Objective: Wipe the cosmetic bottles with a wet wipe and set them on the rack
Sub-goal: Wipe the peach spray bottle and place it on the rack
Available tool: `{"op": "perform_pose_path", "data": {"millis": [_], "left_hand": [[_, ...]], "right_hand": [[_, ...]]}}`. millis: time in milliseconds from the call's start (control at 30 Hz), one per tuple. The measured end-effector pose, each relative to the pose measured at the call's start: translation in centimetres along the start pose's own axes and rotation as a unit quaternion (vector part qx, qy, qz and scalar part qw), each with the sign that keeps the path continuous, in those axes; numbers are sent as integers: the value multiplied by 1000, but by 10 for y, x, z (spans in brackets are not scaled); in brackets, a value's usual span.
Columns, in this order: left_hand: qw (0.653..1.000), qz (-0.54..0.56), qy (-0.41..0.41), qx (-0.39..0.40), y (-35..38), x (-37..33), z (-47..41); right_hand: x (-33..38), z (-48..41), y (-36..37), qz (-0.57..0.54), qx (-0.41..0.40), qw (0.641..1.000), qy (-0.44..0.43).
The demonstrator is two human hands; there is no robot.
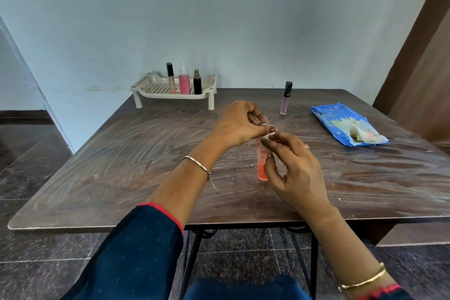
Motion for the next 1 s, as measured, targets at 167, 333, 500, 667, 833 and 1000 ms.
{"op": "perform_pose_path", "data": {"millis": [167,333,500,667,833,1000], "left_hand": [[999,-35,-12,-2,6,2,-10],[999,-43,-28,15,10,6,-15],[999,-41,-25,19,15,4,-14],[999,-25,-40,19,17,0,-13],[999,-18,-37,18,17,-6,-11],[999,4,-44,25,16,-4,-12]], "right_hand": [[-10,11,10,81,64,995,-7],[-11,22,13,107,134,985,0],[-16,28,18,111,207,972,1],[-12,23,14,115,172,978,2],[-3,-6,3,157,76,984,-25],[-7,-5,2,104,3,995,-4]]}}
Point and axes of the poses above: each hand's wrist, its own z-axis away from the middle knuckle, its own y-axis out of the palm, x = y × z, the point moved 6 cm from there along -z, towards the middle knuckle, and after that the axes turned 14 degrees about y, right-handed, at the moved point
